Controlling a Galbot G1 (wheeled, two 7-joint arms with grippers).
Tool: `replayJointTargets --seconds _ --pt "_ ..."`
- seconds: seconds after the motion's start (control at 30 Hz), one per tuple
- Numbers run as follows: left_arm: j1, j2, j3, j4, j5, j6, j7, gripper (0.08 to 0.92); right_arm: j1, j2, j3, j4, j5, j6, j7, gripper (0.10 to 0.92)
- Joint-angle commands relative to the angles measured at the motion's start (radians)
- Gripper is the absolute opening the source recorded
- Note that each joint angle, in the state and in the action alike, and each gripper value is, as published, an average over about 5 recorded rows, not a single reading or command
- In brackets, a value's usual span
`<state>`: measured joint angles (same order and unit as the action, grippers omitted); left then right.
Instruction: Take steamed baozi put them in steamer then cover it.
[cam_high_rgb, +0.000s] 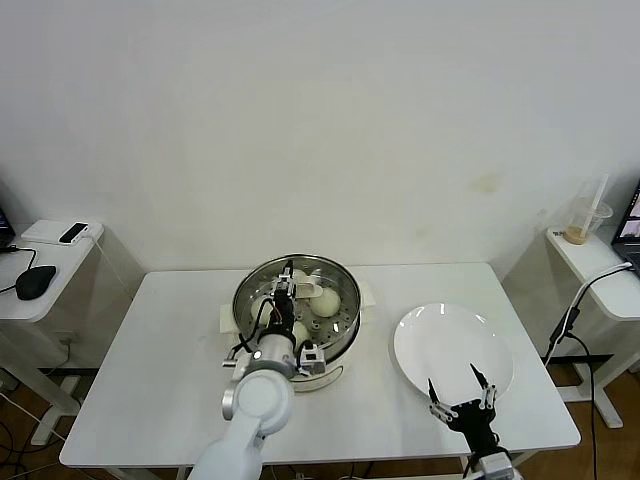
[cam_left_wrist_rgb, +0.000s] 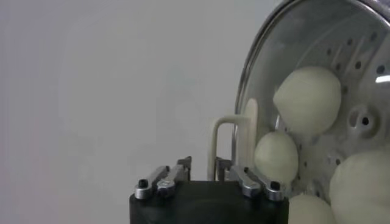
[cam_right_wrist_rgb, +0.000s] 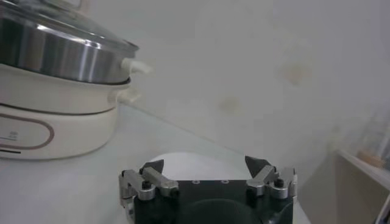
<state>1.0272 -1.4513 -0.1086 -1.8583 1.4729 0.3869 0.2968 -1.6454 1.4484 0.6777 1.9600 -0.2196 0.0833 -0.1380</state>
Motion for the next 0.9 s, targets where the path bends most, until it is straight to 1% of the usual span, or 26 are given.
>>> replayJointTargets --seconds 0.03,0.17,0.3,0.43,0.53,0.63,0.73,0.83,0.9 --pt "0.088 0.014 0.004 -0.112 -0.009 -0.005 -0.003 0.585 -0.003 -0.002 -0.001 0.004 0.0 0.001 0.001 0.823" --pt "0.151 0.021 0.003 -0.165 -0.007 -0.016 -0.015 0.706 -0.007 -0.008 -0.002 0.01 0.001 0.002 0.001 0.823" --pt "0.223 0.026 -0.005 -0.231 -0.006 -0.03 -0.032 0.798 -0.014 -0.017 -0.002 0.02 0.005 0.003 0.002 0.823" --pt "0.305 0.044 -0.03 -0.327 -0.034 -0.044 -0.063 0.821 -0.02 -0.026 -0.003 0.031 0.014 0.003 0.002 0.823" --pt "0.383 0.062 -0.081 -0.399 -0.107 -0.063 -0.117 0.822 -0.024 -0.034 -0.004 0.035 0.028 0.004 0.002 0.823" --pt "0.47 0.069 -0.161 -0.439 -0.275 -0.106 -0.224 0.823 -0.031 -0.047 -0.008 0.036 0.053 0.009 0.003 0.823" --pt "0.542 0.077 -0.246 -0.431 -0.537 -0.17 -0.399 0.823 -0.035 -0.058 -0.012 0.035 0.087 0.017 0.0 0.823" --pt "0.6 0.093 -0.327 -0.406 -0.813 -0.26 -0.559 0.823 -0.034 -0.058 -0.015 0.03 0.09 0.023 -0.007 0.823" --pt "0.633 0.098 -0.385 -0.38 -1.013 -0.357 -0.606 0.823 -0.036 -0.056 -0.019 0.027 0.086 0.027 -0.011 0.823"
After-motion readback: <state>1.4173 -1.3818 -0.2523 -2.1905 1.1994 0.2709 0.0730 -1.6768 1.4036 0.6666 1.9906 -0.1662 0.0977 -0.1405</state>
